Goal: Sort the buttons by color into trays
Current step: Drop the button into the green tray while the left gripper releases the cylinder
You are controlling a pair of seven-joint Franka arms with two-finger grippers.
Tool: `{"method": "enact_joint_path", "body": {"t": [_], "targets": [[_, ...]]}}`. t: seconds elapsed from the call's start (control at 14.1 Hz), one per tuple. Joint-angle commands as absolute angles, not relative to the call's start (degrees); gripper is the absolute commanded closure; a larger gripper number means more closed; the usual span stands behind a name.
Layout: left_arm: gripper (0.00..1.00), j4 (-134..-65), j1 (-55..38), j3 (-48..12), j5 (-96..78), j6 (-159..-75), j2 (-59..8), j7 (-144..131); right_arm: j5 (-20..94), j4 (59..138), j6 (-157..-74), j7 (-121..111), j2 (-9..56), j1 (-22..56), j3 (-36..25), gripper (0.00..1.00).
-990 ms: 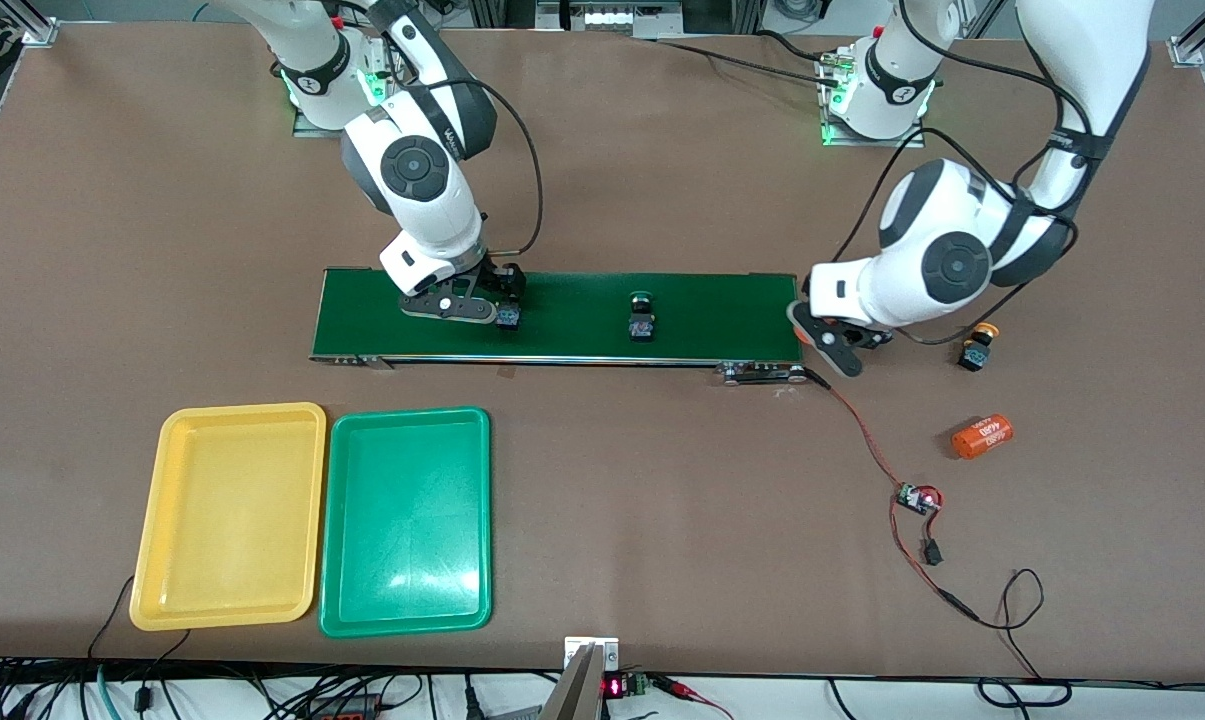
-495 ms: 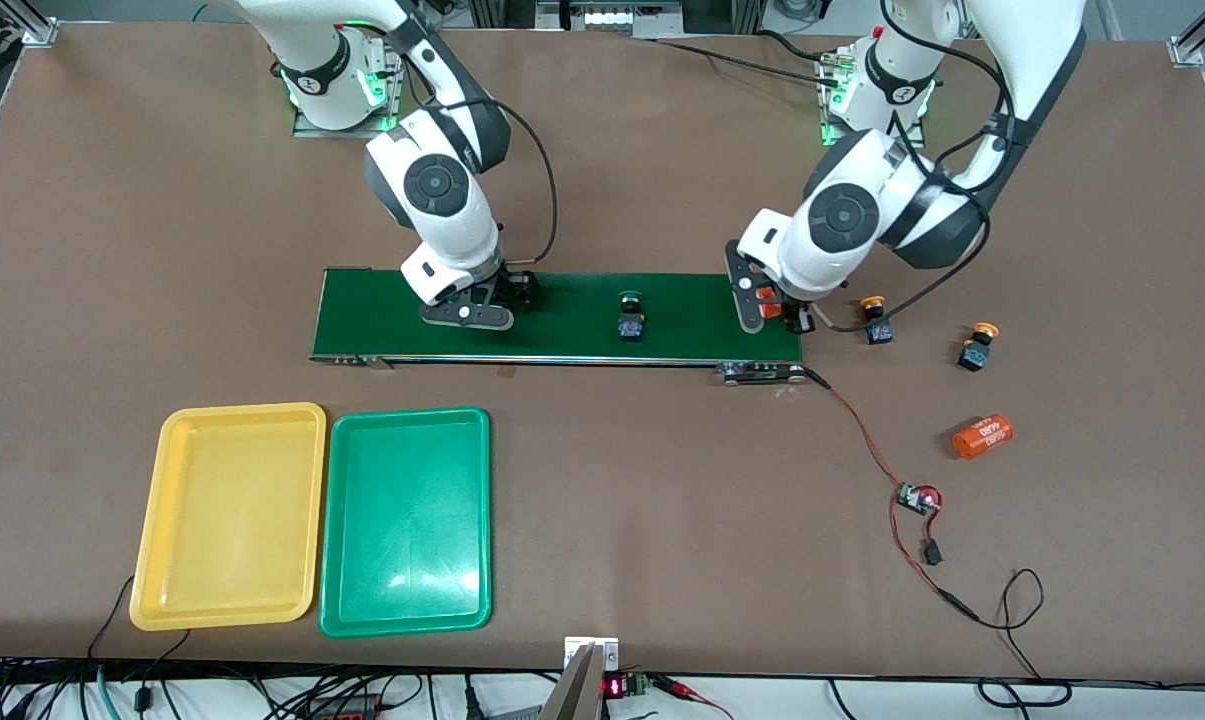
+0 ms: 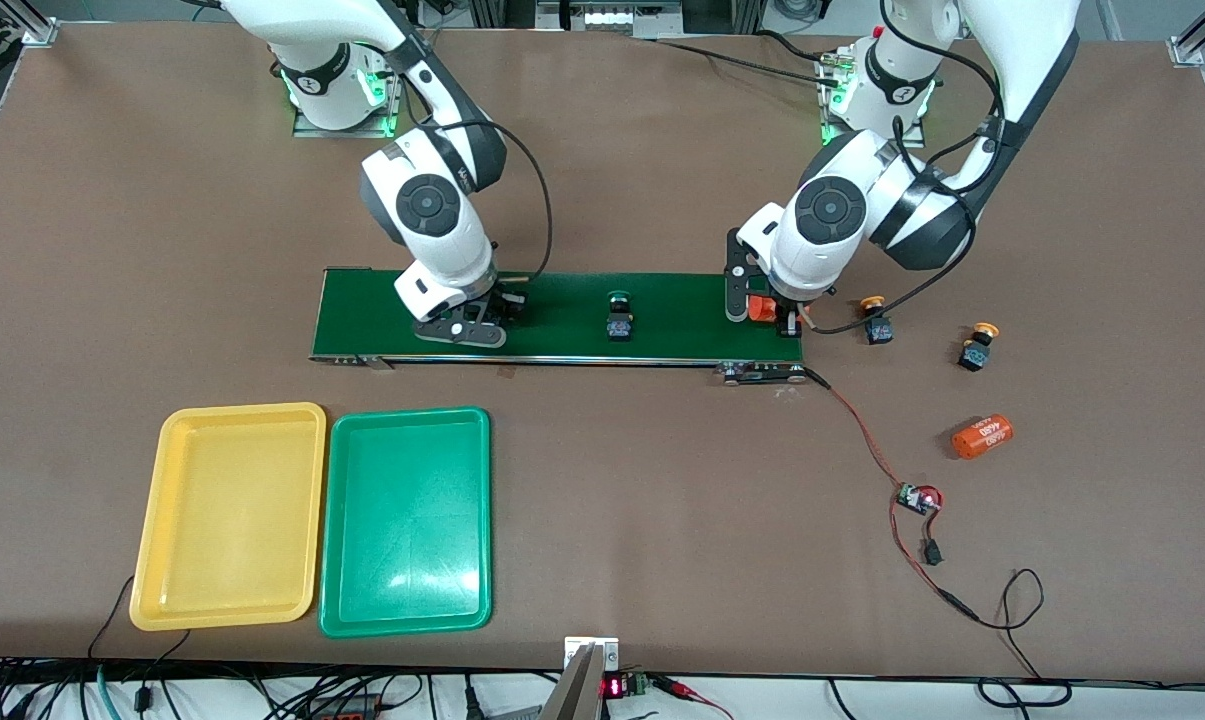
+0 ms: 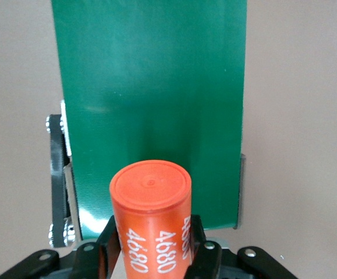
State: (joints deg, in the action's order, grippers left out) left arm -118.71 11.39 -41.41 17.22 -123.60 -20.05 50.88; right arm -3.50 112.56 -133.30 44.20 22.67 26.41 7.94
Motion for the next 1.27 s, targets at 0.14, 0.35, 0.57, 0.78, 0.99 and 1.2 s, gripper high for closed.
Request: {"method": "enact_joint_path", "body": {"t": [0.14,0.35,0.57,0.78,0.99,1.2], "targets": [[1.0,-118.8,9.5,-41.0,18.7,-126.0,-22.4,50.2,-4.2,99.4,-114.8,38.2,21.2,24.3,7.2,1.0],[0.96,-118.9,8.4,-40.8,22.3,-127.4,-23.4,48.6,-4.1,98.6,-113.7,37.7,21.0,24.2,6.9,1.0],[0.02,-118.9,8.3,-40.8,23.6,-127.5,-24.0,47.2,-4.1,95.1,-114.2,31.1,21.3,21.5,5.6,1.0],[0.0,-118.7,8.9,-40.9,22.8,-127.3,-20.1,47.5,-4.2,88.6,-119.0,22.4,24.8,17.2,5.2,1.0],[0.0,-118.6,12.3,-40.2,22.8,-127.2,-15.8,47.8,-3.8,85.8,-130.4,11.3,30.6,12.4,5.3,1.0],[0.0,-118.5,18.2,-37.4,23.5,-129.7,-16.8,48.3,-3.6,85.3,-139.9,7.3,35.2,11.9,5.3,1.0]]}}
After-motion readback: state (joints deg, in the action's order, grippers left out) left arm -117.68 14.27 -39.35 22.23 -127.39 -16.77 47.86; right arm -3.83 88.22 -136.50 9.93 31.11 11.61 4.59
